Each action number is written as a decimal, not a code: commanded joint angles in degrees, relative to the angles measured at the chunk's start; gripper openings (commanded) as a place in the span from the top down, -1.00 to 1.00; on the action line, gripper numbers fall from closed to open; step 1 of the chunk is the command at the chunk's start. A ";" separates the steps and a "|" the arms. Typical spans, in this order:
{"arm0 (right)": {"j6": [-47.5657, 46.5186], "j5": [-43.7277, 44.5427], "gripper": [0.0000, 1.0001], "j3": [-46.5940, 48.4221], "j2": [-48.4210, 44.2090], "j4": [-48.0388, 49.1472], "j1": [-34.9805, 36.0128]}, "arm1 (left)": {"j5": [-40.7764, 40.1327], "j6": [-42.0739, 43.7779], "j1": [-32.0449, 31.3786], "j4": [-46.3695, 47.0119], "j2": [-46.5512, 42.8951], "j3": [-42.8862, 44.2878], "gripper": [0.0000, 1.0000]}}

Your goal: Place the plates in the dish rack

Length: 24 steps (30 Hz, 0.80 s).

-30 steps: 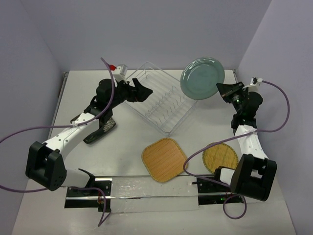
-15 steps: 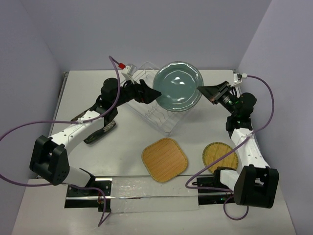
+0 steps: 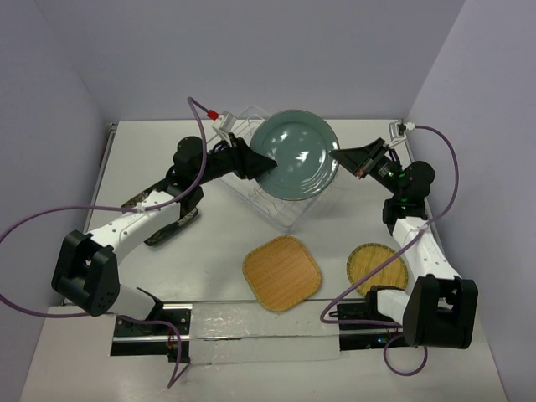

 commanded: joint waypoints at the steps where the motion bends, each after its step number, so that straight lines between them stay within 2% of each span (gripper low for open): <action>1: 1.16 1.30 1.00 1.43 0.99 5.34 0.55 | 4.12 -1.16 -0.53 5.54 -1.34 -0.23 0.25; 4: 0.53 1.40 1.00 1.47 2.13 4.84 0.64 | 4.87 -1.85 -0.50 6.89 -2.34 -1.21 0.65; 7: -0.21 1.40 1.00 1.36 3.62 4.67 1.05 | 5.03 -2.90 -0.64 7.53 -3.19 -1.30 0.94; 10: -3.46 1.19 1.00 1.84 4.31 2.05 1.62 | 4.94 -3.63 -0.74 7.92 -3.70 -1.39 0.99; 12: -8.34 2.07 1.00 2.86 4.26 -3.67 1.80 | 4.10 -4.34 -0.73 8.20 -4.26 -1.48 0.99; 13: -11.27 3.54 1.00 3.58 3.84 -7.71 1.96 | 2.39 -5.07 -0.81 8.03 -5.08 -1.56 1.00; 15: -12.58 5.30 0.99 4.03 3.14 -9.30 2.05 | -0.31 -6.15 -0.81 7.20 -5.99 -1.65 0.99; 16: -15.24 6.30 0.84 4.49 2.68 -12.58 2.05 | -3.22 -7.07 -0.81 5.83 -7.37 -1.57 0.99; 19: -19.48 7.01 0.66 6.74 2.28 -19.08 2.53 | -9.45 -10.09 -0.90 3.52 -8.91 -1.75 0.99; 21: -23.48 6.85 0.47 8.29 2.30 -22.09 3.33 | -10.85 -11.91 -0.90 2.94 -9.81 -1.77 0.99; 23: -29.59 7.23 0.06 9.67 2.26 -27.52 4.13 | -11.92 -13.57 -0.90 1.66 -10.36 -1.13 1.00; 24: -31.46 7.40 -0.06 9.99 2.17 -28.84 4.54 | -12.08 -14.11 -0.90 1.22 -10.51 -1.03 0.99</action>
